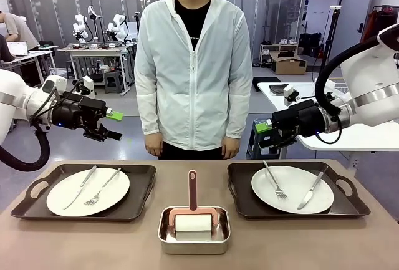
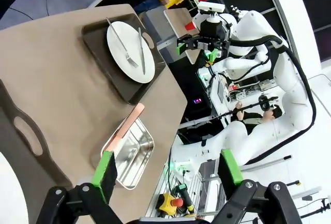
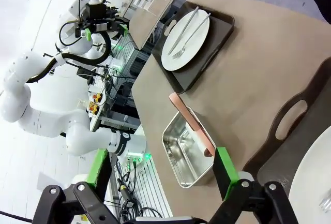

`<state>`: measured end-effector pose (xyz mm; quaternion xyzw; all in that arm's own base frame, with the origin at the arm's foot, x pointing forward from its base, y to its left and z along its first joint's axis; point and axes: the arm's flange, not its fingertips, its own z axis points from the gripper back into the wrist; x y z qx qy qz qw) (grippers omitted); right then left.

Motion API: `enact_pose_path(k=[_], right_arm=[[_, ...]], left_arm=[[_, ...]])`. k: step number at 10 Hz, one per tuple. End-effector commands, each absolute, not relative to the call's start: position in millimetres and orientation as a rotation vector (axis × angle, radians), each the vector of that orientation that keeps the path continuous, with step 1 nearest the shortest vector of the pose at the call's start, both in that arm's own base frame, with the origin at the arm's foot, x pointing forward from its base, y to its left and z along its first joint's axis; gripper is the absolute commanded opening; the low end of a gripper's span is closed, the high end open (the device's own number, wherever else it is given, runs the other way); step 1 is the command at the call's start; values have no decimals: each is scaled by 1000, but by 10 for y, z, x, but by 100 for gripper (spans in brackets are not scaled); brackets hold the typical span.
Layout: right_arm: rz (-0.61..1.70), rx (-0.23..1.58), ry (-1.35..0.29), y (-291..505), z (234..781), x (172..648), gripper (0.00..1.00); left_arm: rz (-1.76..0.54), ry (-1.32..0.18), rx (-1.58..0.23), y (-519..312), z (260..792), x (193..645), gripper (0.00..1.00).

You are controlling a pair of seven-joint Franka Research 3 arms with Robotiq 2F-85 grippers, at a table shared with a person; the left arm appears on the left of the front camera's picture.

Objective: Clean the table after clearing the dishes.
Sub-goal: When the left (or right) Handle tray is removed, use the left hand (or right hand) to clean the left (or right) side of the table with the Lint Roller.

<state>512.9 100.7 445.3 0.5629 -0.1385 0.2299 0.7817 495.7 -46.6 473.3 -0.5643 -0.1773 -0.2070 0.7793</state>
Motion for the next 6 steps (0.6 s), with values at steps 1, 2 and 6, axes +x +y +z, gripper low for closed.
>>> enact_pose_path(k=[1,2,6], right_arm=[[495,1216,-298,1003,4445,5131,100],[437,1266,-265,748,4290,5181,100],[224,1195,-367,-349,3763,5315,100]], left_arm=[[-447,-381,-1221,-475,4734,4956,100],[-446,-335,-1343,-511,4739,4937,100],[-380,-339,-1403,-370,4659,4561,100]])
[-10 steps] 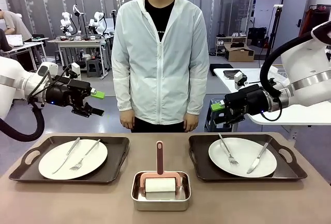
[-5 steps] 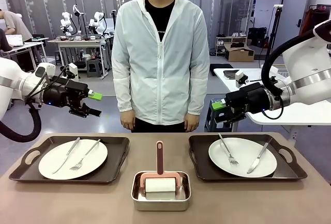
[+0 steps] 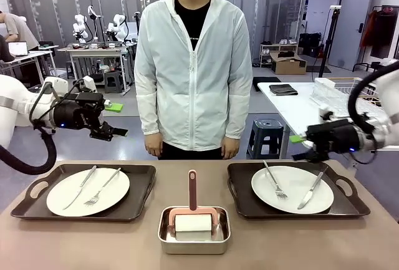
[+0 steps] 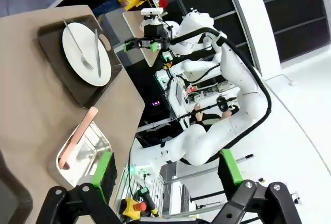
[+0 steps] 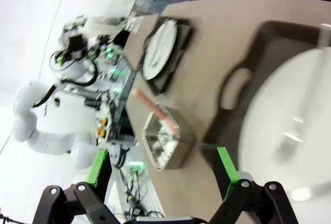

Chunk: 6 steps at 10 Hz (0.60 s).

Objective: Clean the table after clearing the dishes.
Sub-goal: When the left (or right) Handle tray is removed, use the left hand (or right hand) to clean the left (or right) side of the table with the Lint Roller.

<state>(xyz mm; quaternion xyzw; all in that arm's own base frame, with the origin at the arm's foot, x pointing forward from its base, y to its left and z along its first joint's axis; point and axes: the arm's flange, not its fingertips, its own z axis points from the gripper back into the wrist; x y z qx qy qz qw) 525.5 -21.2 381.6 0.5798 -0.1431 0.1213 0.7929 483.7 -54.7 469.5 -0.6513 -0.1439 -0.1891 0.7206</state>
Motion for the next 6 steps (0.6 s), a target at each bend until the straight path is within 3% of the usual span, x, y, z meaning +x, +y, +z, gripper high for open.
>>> enact_pose_path(k=[1,2,4,6], right_arm=[[181,1209,-393,-565,3675,5308,100],[175,1269,-398,-660,3639,5268,100],[228,1341,-394,-607,3695,5254,100],[144,1246,-381,-833,3587,5237,100]], left_arm=[[-283,-394,-1373,-38,4576,4579,100],[-179,-448,-1282,299,4471,4583,100],[-129,-456,-1293,326,4371,4632,100],[-108,-497,-1089,281,4394,4664,100]])
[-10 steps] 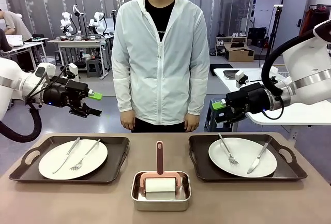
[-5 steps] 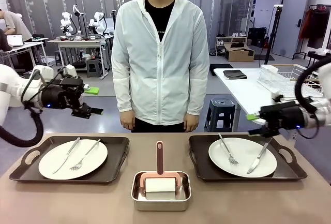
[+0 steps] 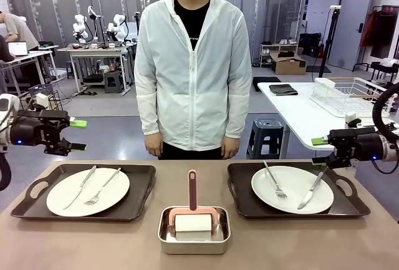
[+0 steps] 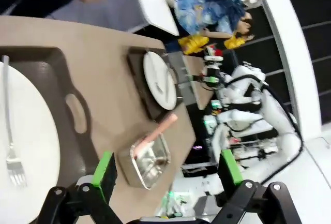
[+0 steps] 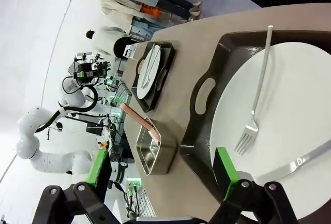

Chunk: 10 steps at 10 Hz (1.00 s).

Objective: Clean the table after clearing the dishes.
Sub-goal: When the left (or right) Handle tray is removed, use the left hand (or right hand) to clean the left (or right) side of the table with the Lint Roller.

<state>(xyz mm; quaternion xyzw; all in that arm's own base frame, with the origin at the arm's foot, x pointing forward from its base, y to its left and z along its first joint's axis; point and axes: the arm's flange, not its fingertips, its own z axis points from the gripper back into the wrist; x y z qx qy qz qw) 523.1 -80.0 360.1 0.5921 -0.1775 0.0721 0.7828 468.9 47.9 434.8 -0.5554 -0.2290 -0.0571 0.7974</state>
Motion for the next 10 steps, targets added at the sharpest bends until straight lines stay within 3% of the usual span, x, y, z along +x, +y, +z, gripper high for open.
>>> enact_pose_path(k=[1,5,8,10], right_arm=[[144,1246,-381,-833,3587,5237,100],[143,1260,-389,-847,3576,5235,100],[134,1237,-434,-1439,3526,5245,100],[55,1215,-554,-1984,3530,5189,100]], left_arm=[[-126,-473,-1259,564,4332,4633,100],[-123,-478,-1223,506,4334,4667,100],[-126,-385,-1270,1284,4301,4864,100],[-98,-416,-1241,2053,4335,4835,100]])
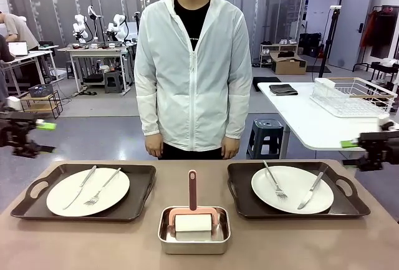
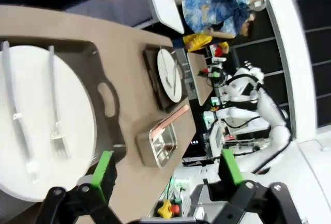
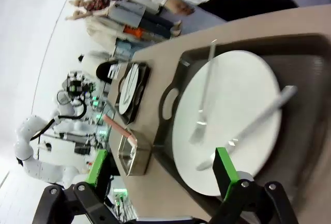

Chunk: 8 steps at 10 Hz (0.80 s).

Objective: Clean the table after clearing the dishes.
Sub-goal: When the left (or right) Handle tray is removed, use the left hand (or right hand) to clean the left (or right) side of the table with the Lint Roller.

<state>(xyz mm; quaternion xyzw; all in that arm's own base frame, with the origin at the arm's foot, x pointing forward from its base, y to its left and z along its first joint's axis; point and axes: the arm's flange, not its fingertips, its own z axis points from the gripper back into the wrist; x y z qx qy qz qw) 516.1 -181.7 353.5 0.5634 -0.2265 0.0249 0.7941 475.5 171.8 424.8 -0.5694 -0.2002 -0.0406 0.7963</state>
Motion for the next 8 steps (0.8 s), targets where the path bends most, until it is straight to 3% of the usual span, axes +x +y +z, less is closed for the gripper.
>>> enact_pose_path(k=[1,4,8], right_arm=[[4,1220,-604,-2184,3513,5133,100],[-121,1233,-689,-2648,3361,4919,100],[-211,1190,-771,-2927,3374,4777,100]], left_arm=[[-54,-458,-1240,2416,4316,4786,100],[115,-478,-1246,3501,4022,4461,100],[233,-477,-1191,3721,3802,4379,100]])
